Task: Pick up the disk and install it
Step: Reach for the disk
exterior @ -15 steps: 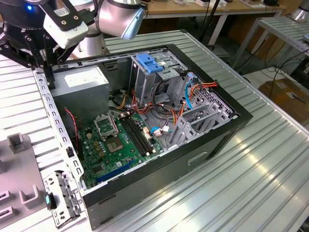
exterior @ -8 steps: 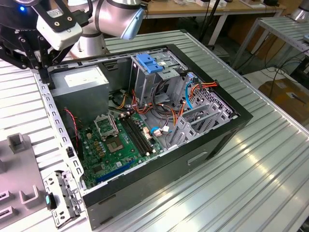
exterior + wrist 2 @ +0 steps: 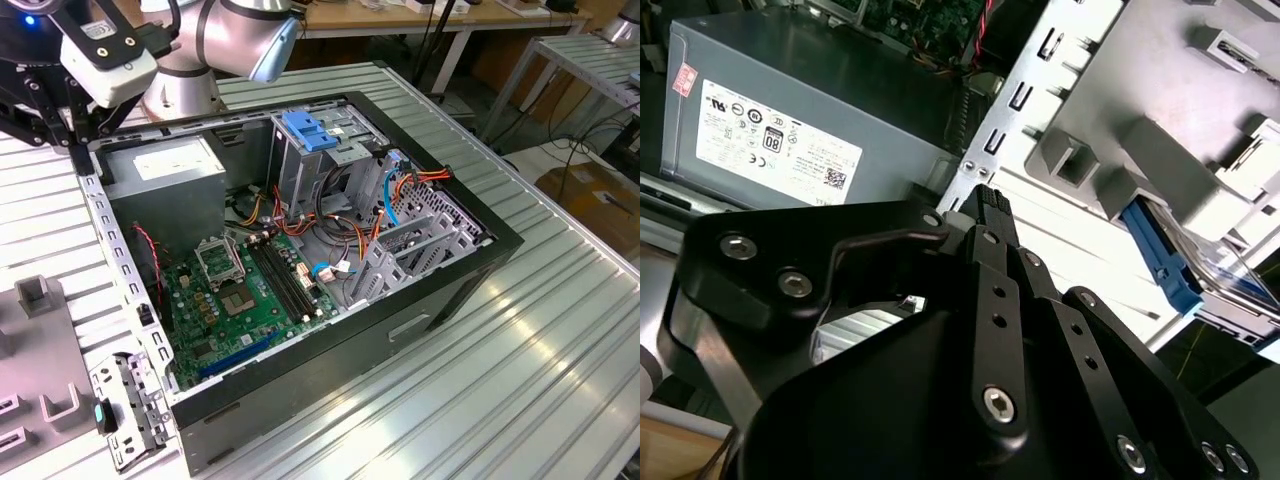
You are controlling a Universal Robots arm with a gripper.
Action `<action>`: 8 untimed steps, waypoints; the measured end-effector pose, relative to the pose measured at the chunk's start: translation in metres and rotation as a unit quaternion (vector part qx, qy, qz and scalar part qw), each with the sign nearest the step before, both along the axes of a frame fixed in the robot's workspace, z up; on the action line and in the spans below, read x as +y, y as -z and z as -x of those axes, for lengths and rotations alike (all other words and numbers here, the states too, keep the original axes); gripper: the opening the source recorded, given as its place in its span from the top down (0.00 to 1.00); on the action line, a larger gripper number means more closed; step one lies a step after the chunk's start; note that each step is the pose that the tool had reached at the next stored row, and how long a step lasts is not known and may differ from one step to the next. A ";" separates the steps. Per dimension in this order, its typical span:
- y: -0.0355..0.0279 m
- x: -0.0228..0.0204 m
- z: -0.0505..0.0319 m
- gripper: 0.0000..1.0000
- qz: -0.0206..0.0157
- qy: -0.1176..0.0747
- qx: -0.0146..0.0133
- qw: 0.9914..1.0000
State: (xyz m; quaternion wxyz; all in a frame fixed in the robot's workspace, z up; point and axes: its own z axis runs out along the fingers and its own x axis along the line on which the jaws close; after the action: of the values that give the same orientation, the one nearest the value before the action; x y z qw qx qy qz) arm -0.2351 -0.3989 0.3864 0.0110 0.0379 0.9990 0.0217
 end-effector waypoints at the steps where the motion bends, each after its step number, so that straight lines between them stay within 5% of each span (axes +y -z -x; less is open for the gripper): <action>1: 0.0001 0.0000 0.0011 0.89 0.000 0.000 0.000 1.000; 8: 0.0006 0.0000 0.0072 0.89 0.000 0.000 0.000 1.000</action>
State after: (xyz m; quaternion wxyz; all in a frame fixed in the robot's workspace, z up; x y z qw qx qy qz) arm -0.2423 -0.3989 0.3858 0.0107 0.0379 0.9990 0.0216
